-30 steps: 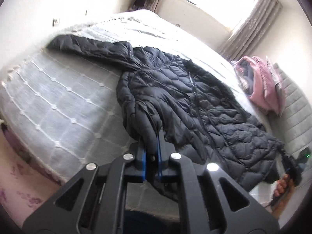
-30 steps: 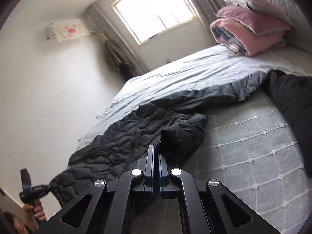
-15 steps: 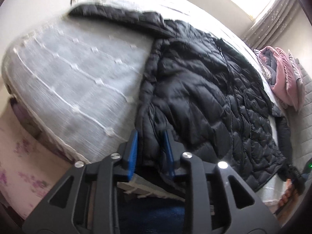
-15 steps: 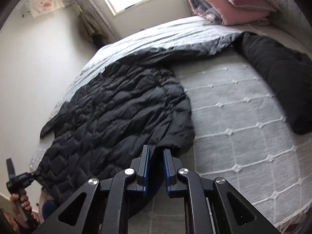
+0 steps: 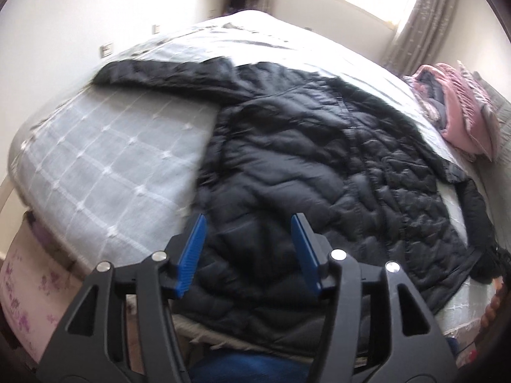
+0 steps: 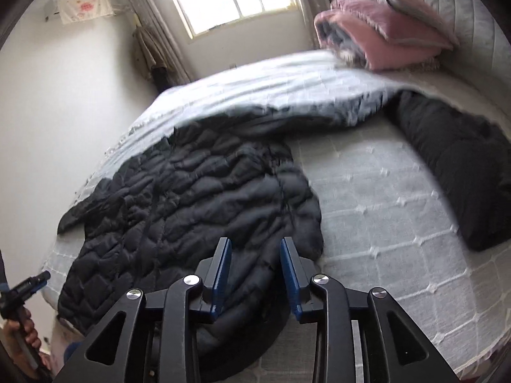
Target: Fold large clothes
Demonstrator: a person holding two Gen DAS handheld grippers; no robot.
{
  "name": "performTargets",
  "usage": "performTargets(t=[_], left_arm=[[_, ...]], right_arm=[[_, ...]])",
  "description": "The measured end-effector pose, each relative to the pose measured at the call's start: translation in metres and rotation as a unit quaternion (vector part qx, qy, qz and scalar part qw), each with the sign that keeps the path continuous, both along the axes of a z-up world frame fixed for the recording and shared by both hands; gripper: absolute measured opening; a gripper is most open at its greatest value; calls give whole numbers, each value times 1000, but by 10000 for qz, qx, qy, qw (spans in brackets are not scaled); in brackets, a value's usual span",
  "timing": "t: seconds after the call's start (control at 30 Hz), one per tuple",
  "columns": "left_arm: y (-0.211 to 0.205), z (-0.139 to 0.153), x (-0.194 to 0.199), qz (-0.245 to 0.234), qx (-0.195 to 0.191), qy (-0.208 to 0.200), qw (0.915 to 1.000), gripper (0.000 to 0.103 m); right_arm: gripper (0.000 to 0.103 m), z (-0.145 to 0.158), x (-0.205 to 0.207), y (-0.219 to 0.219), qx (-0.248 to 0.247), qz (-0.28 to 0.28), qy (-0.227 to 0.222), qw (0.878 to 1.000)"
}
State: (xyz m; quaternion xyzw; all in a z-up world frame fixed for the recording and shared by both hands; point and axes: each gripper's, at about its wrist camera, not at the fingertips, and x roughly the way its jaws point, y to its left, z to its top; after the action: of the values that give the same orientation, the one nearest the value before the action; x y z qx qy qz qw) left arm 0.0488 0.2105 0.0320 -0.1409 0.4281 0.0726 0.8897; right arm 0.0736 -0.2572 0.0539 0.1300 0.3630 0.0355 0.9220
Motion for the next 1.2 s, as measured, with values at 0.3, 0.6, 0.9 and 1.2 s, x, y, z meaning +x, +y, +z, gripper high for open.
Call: performTargets(t=[0.3, 0.6, 0.9, 1.2], left_arm=[[-55, 8, 54, -360, -76, -100, 9993, 68], [-108, 3, 135, -509, -560, 198, 9969, 79], [-121, -70, 212, -190, -418, 609, 9971, 83], [-113, -81, 222, -134, -907, 479, 9946, 83]], right_arm=[[68, 1, 17, 5, 9, 48, 133, 9999], [68, -43, 85, 32, 638, 627, 656, 9938], [69, -58, 221, -91, 1104, -484, 828, 9893], [69, -111, 350, -226, 1267, -2527, 1242, 9511]])
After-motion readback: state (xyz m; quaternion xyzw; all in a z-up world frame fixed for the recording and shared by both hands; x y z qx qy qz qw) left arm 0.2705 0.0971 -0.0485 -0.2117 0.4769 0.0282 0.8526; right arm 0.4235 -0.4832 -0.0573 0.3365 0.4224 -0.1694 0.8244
